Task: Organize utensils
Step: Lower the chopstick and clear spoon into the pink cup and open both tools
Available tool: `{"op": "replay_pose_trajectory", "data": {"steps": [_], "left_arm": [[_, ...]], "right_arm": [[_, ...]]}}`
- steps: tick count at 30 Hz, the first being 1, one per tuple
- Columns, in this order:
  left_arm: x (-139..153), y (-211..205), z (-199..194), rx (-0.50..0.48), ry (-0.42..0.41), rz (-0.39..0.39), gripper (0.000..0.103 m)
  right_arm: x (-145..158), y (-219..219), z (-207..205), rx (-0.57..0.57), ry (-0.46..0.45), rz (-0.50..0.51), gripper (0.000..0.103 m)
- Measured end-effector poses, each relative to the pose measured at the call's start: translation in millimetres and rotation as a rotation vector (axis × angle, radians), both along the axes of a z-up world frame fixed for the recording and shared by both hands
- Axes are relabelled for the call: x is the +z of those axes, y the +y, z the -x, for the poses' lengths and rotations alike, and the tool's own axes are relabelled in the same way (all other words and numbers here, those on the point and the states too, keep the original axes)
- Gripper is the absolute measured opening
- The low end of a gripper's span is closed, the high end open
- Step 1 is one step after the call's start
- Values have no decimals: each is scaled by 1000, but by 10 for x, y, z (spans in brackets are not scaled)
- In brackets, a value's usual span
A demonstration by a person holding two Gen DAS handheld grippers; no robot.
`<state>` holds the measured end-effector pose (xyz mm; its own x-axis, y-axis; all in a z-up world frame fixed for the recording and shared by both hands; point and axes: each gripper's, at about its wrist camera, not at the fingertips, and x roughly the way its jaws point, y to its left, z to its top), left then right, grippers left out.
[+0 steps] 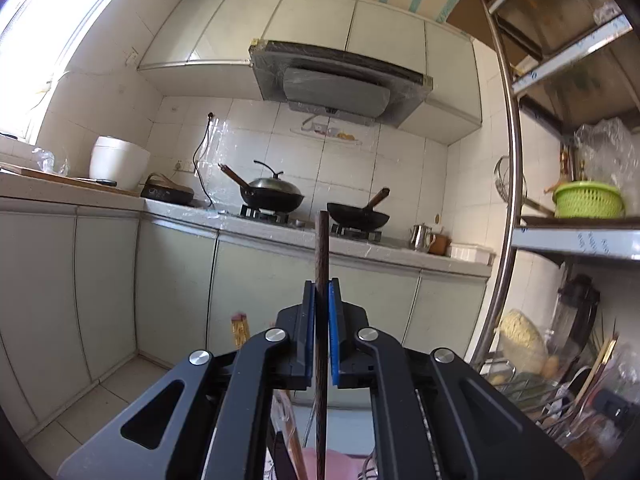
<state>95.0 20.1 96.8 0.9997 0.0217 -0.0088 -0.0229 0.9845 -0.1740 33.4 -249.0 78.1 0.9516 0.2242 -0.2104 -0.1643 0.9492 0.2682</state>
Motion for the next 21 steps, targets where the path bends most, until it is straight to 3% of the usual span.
{"op": "replay_pose_trajectory", "data": {"steps": [9,14,21], "left_arm": [[-243,30,310,-50,60,-8,6],[-404,65,435,-57,127,3,6],[-641,159,369,-70,261,79,6]], "right_arm": [[-44,7,10,-5,21,3,4],[-104,25,8,-7,53,3,4],[-192,39,-9,-27,92,24,4]]}}
